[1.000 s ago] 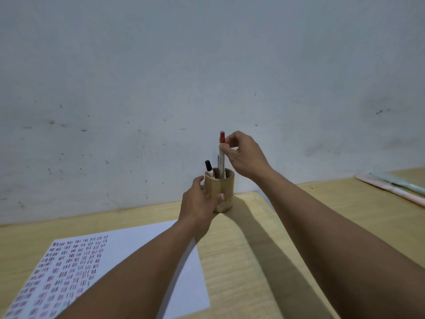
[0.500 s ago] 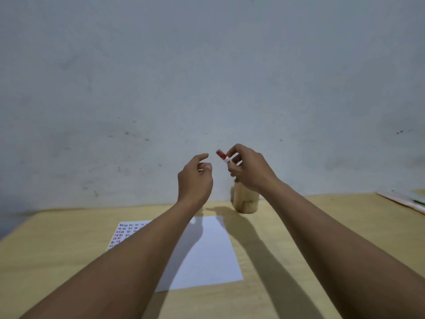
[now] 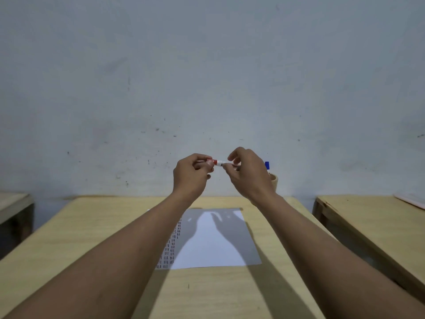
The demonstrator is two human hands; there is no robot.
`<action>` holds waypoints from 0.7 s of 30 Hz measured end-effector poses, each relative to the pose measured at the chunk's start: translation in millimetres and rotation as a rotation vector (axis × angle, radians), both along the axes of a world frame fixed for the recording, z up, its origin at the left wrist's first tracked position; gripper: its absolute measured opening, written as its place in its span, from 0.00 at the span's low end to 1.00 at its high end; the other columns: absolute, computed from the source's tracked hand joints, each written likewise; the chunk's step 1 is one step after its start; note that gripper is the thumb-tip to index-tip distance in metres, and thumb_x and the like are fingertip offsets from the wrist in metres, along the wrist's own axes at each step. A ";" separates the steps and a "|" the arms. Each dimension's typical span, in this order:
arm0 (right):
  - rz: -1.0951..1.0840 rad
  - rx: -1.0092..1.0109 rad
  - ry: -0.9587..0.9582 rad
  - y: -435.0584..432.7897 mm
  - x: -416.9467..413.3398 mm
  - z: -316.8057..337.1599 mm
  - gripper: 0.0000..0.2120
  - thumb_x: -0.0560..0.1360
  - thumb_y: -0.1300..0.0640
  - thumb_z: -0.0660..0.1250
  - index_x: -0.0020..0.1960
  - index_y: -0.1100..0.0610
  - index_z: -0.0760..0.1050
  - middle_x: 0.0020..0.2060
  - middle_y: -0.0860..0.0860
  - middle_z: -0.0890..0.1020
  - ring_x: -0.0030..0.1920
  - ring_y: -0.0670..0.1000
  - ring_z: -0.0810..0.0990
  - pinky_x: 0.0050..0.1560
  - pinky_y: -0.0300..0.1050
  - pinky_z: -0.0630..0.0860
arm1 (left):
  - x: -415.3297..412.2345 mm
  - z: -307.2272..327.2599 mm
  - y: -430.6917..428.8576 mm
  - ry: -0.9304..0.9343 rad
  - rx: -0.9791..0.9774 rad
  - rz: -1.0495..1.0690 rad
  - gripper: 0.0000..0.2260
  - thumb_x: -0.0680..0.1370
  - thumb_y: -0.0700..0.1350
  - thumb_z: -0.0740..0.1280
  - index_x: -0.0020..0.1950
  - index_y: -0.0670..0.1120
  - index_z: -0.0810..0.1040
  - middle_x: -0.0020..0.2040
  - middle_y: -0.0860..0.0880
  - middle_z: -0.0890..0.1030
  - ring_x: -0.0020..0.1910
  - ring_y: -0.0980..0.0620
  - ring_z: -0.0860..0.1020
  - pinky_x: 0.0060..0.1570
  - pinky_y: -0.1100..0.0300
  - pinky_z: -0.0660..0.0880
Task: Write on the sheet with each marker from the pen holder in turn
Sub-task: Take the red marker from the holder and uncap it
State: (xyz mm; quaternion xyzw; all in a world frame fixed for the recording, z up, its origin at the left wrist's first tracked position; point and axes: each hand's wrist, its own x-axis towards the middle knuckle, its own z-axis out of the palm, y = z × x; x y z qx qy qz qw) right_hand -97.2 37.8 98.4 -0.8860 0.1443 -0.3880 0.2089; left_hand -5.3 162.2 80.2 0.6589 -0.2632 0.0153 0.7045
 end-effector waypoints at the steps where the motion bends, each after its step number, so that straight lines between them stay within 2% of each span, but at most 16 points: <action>1: -0.018 0.039 -0.014 9.4 -0.6 -2.4 0.10 0.79 0.48 0.67 0.48 0.55 0.77 0.41 0.48 0.79 0.39 0.49 0.78 0.38 0.45 0.70 | 0.9 0.1 3.3 0.008 -0.019 0.000 0.03 0.78 0.39 0.70 0.48 0.45 0.84 0.44 0.48 0.87 0.45 0.49 0.86 0.47 0.52 0.83; 2: -0.010 0.158 -0.006 19.1 -0.1 -4.2 0.15 0.79 0.45 0.66 0.44 0.57 0.78 0.35 0.48 0.78 0.35 0.49 0.76 0.36 0.44 0.70 | 1.1 0.4 7.4 0.021 -0.038 -0.008 0.03 0.78 0.39 0.70 0.48 0.44 0.84 0.44 0.47 0.87 0.45 0.49 0.86 0.47 0.52 0.83; 4: 0.087 0.624 0.006 40.2 5.7 -4.9 0.22 0.79 0.42 0.65 0.44 0.62 0.81 0.31 0.50 0.76 0.31 0.50 0.74 0.32 0.42 0.72 | 3.4 0.3 18.3 0.051 -0.057 -0.034 0.03 0.78 0.39 0.70 0.49 0.42 0.83 0.44 0.47 0.87 0.45 0.49 0.85 0.46 0.54 0.83; 6: 0.174 1.126 -0.056 56.0 11.6 -4.0 0.21 0.79 0.42 0.67 0.48 0.61 0.82 0.30 0.51 0.75 0.29 0.48 0.72 0.27 0.39 0.72 | 6.0 -1.6 27.2 0.061 -0.042 -0.047 0.03 0.79 0.38 0.70 0.50 0.41 0.83 0.44 0.47 0.87 0.46 0.49 0.85 0.47 0.54 0.83; 7: 0.210 1.311 -0.112 61.8 15.2 -4.4 0.18 0.79 0.44 0.69 0.47 0.60 0.82 0.29 0.50 0.74 0.27 0.47 0.70 0.25 0.38 0.71 | 7.5 -3.2 32.2 0.061 -0.031 -0.050 0.03 0.79 0.38 0.69 0.50 0.41 0.83 0.44 0.48 0.87 0.46 0.49 0.85 0.47 0.53 0.83; 9: 0.290 1.542 -0.207 69.6 22.1 -6.5 0.12 0.79 0.51 0.72 0.45 0.60 0.80 0.28 0.49 0.74 0.24 0.45 0.70 0.24 0.34 0.72 | 9.6 -5.4 41.5 0.058 -0.014 -0.054 0.04 0.79 0.38 0.69 0.50 0.41 0.83 0.44 0.48 0.87 0.45 0.50 0.85 0.48 0.52 0.83; 11: 0.348 1.595 -0.243 76.3 27.7 -10.1 0.10 0.79 0.57 0.71 0.42 0.61 0.79 0.27 0.50 0.77 0.22 0.44 0.73 0.25 0.32 0.75 | 12.6 -7.1 50.8 0.059 0.010 -0.045 0.04 0.79 0.39 0.69 0.49 0.40 0.84 0.44 0.47 0.87 0.46 0.49 0.85 0.49 0.51 0.84; 14: 0.401 1.559 -0.291 87.6 35.8 -14.1 0.09 0.80 0.61 0.69 0.41 0.63 0.78 0.29 0.52 0.79 0.24 0.45 0.77 0.27 0.33 0.77 | 19.7 -9.3 64.5 0.064 0.039 -0.011 0.06 0.79 0.40 0.69 0.49 0.39 0.84 0.44 0.44 0.86 0.47 0.48 0.86 0.50 0.49 0.84; 21: 0.383 1.447 -0.384 113.8 56.3 -25.2 0.08 0.80 0.61 0.68 0.43 0.63 0.78 0.31 0.54 0.78 0.28 0.47 0.76 0.30 0.34 0.78 | 35.3 -10.0 92.0 0.123 0.076 0.073 0.07 0.80 0.42 0.68 0.43 0.45 0.84 0.45 0.44 0.86 0.48 0.46 0.86 0.50 0.47 0.83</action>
